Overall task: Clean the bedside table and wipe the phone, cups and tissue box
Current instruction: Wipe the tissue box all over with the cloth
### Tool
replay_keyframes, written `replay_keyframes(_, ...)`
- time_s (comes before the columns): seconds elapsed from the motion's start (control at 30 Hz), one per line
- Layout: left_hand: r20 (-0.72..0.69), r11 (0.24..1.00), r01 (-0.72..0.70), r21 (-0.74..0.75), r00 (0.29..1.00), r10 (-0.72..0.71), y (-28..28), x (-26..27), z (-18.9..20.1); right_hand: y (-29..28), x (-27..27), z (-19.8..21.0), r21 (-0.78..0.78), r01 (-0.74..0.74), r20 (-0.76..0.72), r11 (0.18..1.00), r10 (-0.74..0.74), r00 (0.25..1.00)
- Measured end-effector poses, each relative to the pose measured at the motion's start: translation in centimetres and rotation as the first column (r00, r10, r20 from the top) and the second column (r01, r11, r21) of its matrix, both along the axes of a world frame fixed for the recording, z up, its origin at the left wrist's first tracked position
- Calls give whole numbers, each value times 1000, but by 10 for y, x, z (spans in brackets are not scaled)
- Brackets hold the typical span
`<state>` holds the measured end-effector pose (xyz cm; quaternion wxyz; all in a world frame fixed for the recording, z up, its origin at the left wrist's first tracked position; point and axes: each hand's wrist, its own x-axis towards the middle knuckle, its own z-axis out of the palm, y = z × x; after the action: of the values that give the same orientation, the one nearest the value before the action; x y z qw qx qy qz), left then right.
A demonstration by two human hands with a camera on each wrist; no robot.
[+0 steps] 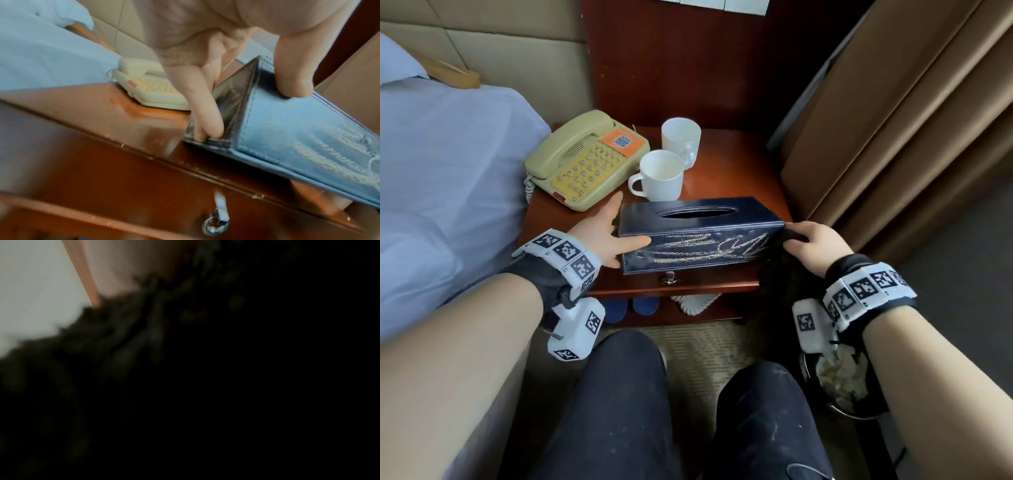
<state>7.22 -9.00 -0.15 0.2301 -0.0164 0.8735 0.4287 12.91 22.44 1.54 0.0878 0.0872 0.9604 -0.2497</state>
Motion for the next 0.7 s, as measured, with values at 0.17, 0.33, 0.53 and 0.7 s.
replay_keyframes(0.17, -50, 995, -88, -48, 995, 86, 16, -15, 25, 8, -17, 27, -98, 88, 6, 991, -88, 996)
replay_keyframes(0.33, -313, 891, -60, -449, 945, -94, 28, -24, 33, 6, -39, 29, -143, 160, -13, 977, -163, 986)
replay_keyframes(0.53, -300, 705, 190, -683, 807, -508, 62, -22, 30, 9, -42, 25, -160, 149, -8, 976, -152, 988)
replay_keyframes(0.7, -293, 707, 196, -680, 811, -507, 70, -25, 26, 26, -34, 29, -176, 245, -337, 953, -292, 895)
